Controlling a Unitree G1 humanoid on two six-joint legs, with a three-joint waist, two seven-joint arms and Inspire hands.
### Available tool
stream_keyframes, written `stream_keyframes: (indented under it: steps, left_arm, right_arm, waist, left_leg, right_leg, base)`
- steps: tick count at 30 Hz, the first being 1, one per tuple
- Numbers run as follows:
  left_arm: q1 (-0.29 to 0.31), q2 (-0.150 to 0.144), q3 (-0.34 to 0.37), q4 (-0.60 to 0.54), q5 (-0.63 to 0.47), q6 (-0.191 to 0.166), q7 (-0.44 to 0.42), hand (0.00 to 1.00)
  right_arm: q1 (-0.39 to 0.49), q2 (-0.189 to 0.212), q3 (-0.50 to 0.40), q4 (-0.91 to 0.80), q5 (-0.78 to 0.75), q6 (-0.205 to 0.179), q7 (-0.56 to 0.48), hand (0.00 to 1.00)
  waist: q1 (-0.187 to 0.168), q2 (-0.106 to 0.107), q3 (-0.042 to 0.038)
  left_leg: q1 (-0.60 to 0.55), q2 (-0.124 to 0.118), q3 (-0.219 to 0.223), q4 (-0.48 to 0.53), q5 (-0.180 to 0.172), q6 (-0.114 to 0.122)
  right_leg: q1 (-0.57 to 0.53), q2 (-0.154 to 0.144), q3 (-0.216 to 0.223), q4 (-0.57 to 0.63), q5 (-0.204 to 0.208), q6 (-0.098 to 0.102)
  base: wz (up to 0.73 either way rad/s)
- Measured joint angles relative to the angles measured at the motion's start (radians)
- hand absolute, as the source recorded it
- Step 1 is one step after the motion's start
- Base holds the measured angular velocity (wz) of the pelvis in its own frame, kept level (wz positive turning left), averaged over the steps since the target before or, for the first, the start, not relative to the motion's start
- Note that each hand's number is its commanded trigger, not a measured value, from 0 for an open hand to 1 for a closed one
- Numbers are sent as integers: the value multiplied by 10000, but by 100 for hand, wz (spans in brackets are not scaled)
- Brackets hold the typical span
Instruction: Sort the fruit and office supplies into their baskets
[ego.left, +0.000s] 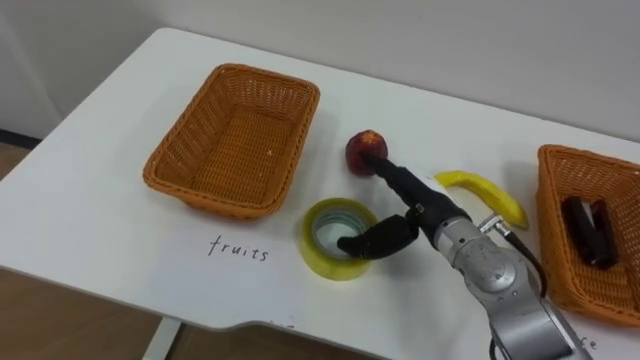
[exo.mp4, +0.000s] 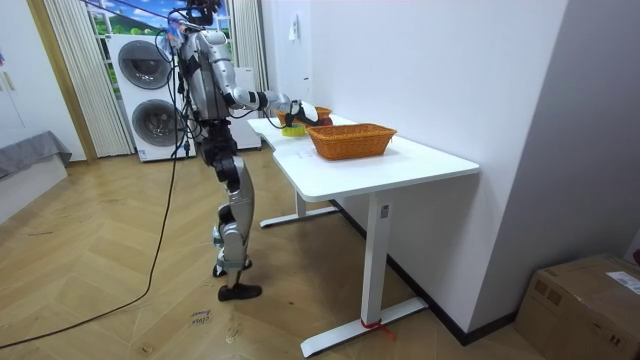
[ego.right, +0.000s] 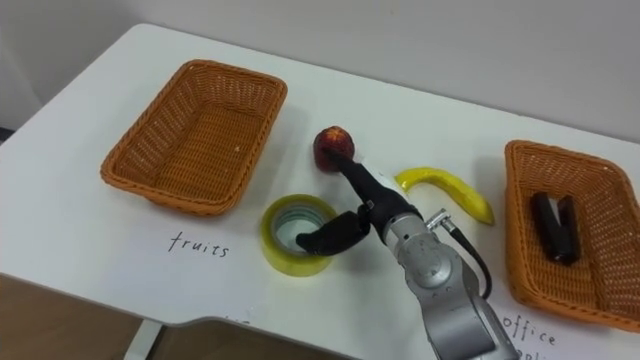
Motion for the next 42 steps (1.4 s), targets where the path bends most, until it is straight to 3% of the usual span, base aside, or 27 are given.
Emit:
stream_keyframes:
  steps: [6, 9, 19, 27, 42]
  left_arm:
    - [8, -2, 13, 2, 4, 32, 43, 0]
    - [21, -1, 12, 6, 4, 51, 46, 0]
    - [34, -18, 23, 60, 3, 358, -30, 0]
    - [-23, -16, 392, 125, 3, 453, -238, 0]
    - [-442, -17, 560, 9, 111, 547, -269, 0]
  right_arm:
    - [-121, 3, -1, 3, -365, 15, 189, 0]
    - [-269, 2, 0, 13, -450, 203, 428, 0]
    - [-738, 0, -78, 501, -472, 441, 1195, 0]
    - [-1066, -14, -78, 551, -766, 659, 1859, 0]
    - [-1130, -14, -330, 539, -896, 887, 2877, 0]
  waist:
    - [-3, -10, -1]
    - [18, -19, 1]
    - [14, -92, 29]
    - [71, -220, 63]
    - [249, -293, 16]
  left_leg:
    - [2, -2, -8, 1, 0, 1]
    - [16, -2, -7, 2, 0, 1]
    - [40, -3, -4, 16, 0, 0]
    - [36, -4, -9, 15, 2, -4]
    - [19, 2, 30, -12, 2, -3]
  right_leg:
    - [-3, -7, -71, 0, 0, 0]
    - [4, -14, -120, 1, 0, -1]
    - [28, -10, -21, 1, 0, -1]
    - [24, 0, -17, 0, 0, -1]
    - [-25, 4, -66, -3, 0, -1]
  base:
    - [0]
    - [0]
    - [0]
    - [0]
    - [0]
